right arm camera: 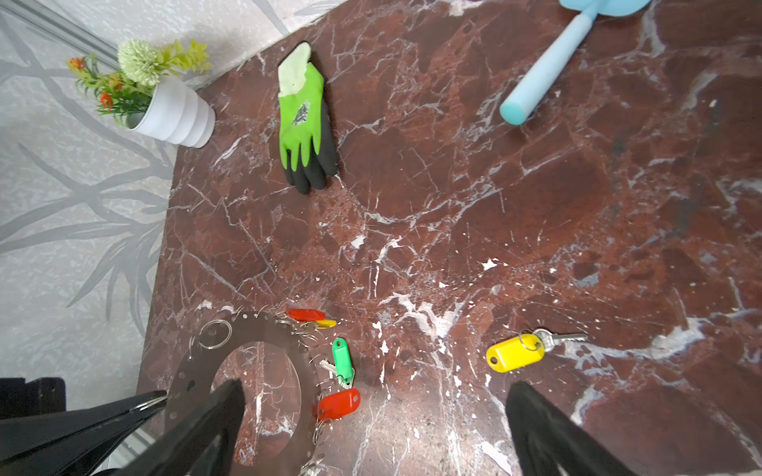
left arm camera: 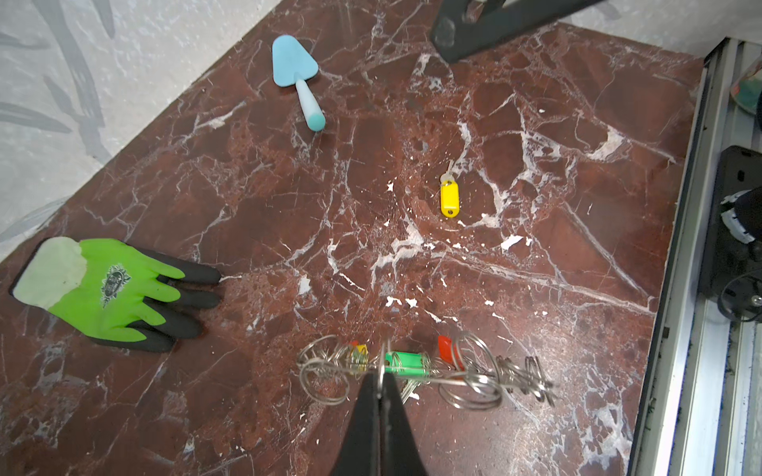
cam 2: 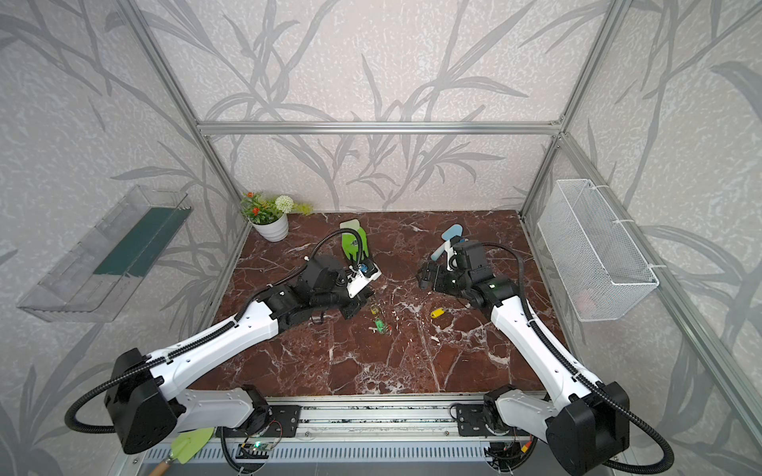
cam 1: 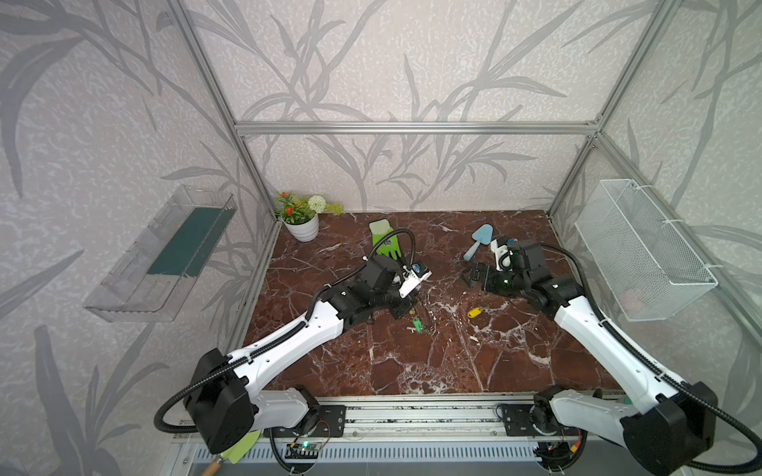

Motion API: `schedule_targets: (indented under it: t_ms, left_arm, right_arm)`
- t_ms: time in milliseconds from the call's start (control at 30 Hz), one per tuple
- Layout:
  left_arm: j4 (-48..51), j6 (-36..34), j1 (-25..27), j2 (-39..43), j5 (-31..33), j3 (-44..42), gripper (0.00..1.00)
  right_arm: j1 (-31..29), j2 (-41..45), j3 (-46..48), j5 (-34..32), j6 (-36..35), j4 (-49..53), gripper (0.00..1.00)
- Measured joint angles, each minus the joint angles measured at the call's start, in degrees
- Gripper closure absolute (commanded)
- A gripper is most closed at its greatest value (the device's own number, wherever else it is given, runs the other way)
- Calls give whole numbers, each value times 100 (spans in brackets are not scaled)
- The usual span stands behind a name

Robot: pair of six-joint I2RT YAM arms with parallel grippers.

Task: Put the keys on the keyring
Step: 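Lower the disc with the left gripper while the right gripper moves toward the yellow-tagged key, then grasp the yellow-tagged key's ring with the right gripper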

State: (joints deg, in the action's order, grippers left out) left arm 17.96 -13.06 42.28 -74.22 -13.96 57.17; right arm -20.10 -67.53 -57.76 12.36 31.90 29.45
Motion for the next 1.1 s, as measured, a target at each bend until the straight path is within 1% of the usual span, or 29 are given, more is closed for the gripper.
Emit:
schedule_targets:
  t_ms: [133, 300, 367, 500, 533, 667, 733, 900, 967, 1033, 1100]
  left_arm:
    - [-31, 72, 2, -188, -11, -66, 100]
    - [-258, 435, 7, -319, -153, -214, 100]
    - [-356, 605, 13, -345, -221, -236, 100]
    - [-463, 769, 24, -391, -308, -236, 100]
    - [-472, 809, 26, -398, -330, -236, 100]
    - [-474, 898, 37, -398, -387, -236, 100]
    - [-474, 925, 42, -389, -393, -236, 100]
    - [-474, 988, 42, -295, -396, -236, 100]
    - [-474, 1003, 42, -254, -396, -236, 100]
    - [-474, 1010, 42, -232, -396, -236, 100]
    - [-474, 1016, 42, -221, -396, -236, 100]
  right_arm:
    - [234, -101, 9, -122, 4, 278, 1]
    - [651, -291, 210, -144, 2, 549, 1]
    - [756, -501, 280, -142, 7, 651, 1]
    - [728, -1211, 142, -188, 4, 907, 1]
    - [688, -1445, 42, -238, 4, 999, 21]
    - [468, -2192, -562, -612, -328, 1373, 43]
    - [391, -2516, -881, -754, -584, 1550, 52]
    - [212, -3161, -1362, -935, -1075, 1810, 53]
    - [144, -3438, -1495, -986, -1220, 1932, 58]
    - [85, -3665, -1556, -1025, -1311, 1998, 61]
    - [20, -3823, -1556, -1051, -1381, 2076, 61]
